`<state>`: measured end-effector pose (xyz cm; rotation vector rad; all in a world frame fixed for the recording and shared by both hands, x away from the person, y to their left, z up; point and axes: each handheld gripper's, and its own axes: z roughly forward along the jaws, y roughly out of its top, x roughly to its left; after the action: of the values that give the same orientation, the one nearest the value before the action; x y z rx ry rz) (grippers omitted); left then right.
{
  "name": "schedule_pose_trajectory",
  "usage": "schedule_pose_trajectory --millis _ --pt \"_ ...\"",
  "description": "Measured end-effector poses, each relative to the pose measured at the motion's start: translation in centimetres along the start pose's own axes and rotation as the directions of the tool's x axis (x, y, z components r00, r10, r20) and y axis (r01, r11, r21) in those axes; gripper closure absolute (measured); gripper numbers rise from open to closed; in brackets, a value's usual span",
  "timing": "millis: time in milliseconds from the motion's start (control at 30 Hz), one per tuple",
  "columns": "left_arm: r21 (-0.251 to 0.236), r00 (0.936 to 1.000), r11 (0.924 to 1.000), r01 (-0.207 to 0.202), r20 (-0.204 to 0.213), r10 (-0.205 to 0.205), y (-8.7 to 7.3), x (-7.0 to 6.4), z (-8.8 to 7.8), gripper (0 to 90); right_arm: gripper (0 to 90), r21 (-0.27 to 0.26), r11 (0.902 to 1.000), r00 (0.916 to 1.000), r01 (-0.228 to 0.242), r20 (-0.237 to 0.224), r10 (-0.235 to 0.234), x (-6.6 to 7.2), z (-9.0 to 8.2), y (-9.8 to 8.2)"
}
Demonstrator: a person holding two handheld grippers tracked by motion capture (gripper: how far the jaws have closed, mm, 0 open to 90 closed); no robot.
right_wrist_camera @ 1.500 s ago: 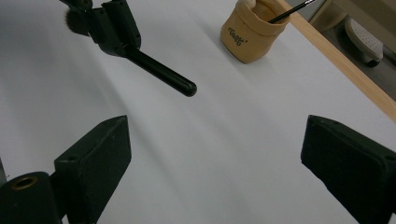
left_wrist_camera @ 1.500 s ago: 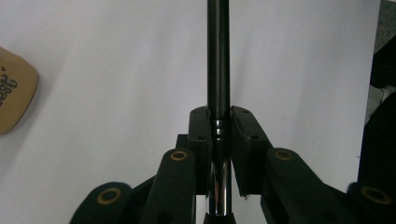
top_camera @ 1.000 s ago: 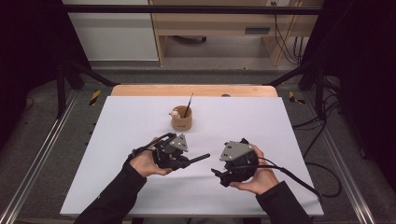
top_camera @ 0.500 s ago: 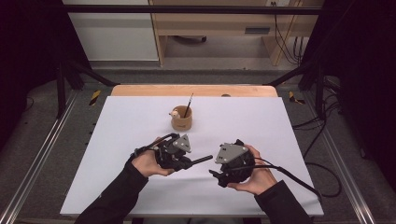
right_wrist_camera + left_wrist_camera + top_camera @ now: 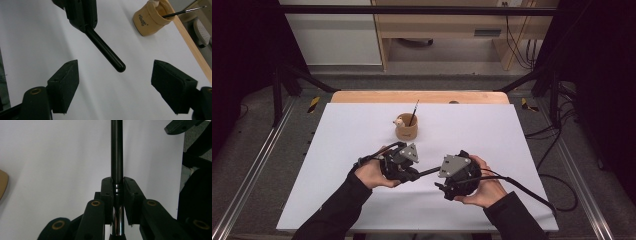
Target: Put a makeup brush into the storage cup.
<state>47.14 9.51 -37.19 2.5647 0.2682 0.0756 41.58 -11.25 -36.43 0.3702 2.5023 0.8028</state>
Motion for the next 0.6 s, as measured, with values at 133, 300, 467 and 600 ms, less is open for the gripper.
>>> schedule_pose_trajectory --millis 133,300,467,600 --pt "0.008 1.0 1.0 -0.004 0.007 0.004 0.31 -0.11 0.09 78.5 26.0 0.014 0.9995 0.9996 0.03 0.0 -0.03 0.09 0.07 0.19" --pt "0.011 0.9999 0.9999 -0.006 0.009 0.006 0.55 -0.3 0.06 78.5 29.5 0.02 0.9984 0.9985 0.053 -0.011 -0.053 0.23 0.28 0.31" --pt "0.021 0.9999 0.9997 -0.009 0.014 0.009 0.69 -0.37 -0.14 78.5 31.3 0.027 0.9964 0.9966 0.081 -0.019 -0.08 0.36 0.55 0.29" --pt "0.026 0.9998 0.9996 -0.01 0.018 0.009 0.87 -0.45 -0.19 78.5 32.8 0.035 0.9938 0.9943 0.105 -0.02 -0.105 0.52 0.8 0.33"
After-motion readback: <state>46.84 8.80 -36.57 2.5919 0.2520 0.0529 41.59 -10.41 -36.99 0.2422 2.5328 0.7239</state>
